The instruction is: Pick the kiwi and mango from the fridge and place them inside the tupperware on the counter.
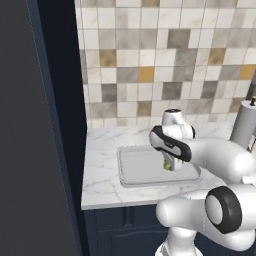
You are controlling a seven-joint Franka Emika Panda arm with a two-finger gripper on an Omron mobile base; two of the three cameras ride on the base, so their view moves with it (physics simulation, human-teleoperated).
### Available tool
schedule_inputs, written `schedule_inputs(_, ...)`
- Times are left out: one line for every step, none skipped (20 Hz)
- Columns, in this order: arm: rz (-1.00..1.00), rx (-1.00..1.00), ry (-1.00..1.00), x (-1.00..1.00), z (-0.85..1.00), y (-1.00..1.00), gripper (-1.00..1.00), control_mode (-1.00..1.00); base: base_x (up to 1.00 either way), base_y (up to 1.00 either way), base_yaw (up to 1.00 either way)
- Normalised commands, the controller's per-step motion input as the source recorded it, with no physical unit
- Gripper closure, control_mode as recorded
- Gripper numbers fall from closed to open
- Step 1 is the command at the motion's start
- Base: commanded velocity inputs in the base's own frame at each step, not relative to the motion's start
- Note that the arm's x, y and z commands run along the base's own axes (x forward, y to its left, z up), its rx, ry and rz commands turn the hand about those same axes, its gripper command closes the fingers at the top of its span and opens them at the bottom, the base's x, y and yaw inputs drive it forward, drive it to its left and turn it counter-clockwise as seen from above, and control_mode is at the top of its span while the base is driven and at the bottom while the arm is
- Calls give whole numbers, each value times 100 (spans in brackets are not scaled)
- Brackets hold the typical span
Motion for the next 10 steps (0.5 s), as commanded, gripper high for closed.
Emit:
schedule_inputs(9, 0, -2, 32, -40, 0, 100, -100, 0, 0, 0)
schedule_inputs(7, 0, -4, 33, -38, 0, 100, -100, 0, 0, 0)
schedule_inputs(6, 0, -4, 36, -36, 0, 100, -100, 0, 0, 0)
schedule_inputs(5, 0, -4, 36, -33, 0, 100, -100, 0, 0, 0)
schedule_inputs(4, 0, -5, 39, -32, 0, 100, -100, 0, 0, 0)
schedule_inputs(3, 0, -6, 39, -29, 0, 100, -100, 0, 0, 0)
schedule_inputs(1, 0, -8, 39, -31, 0, 100, -100, 0, 0, 0)
schedule_inputs(0, 0, -9, 39, -29, 0, 100, -100, 0, 0, 0)
schedule_inputs(0, 0, -14, 36, -29, 0, 100, -100, 0, 0, 0)
schedule_inputs(0, 0, -15, 35, -28, 0, 100, -100, 0, 0, 0)
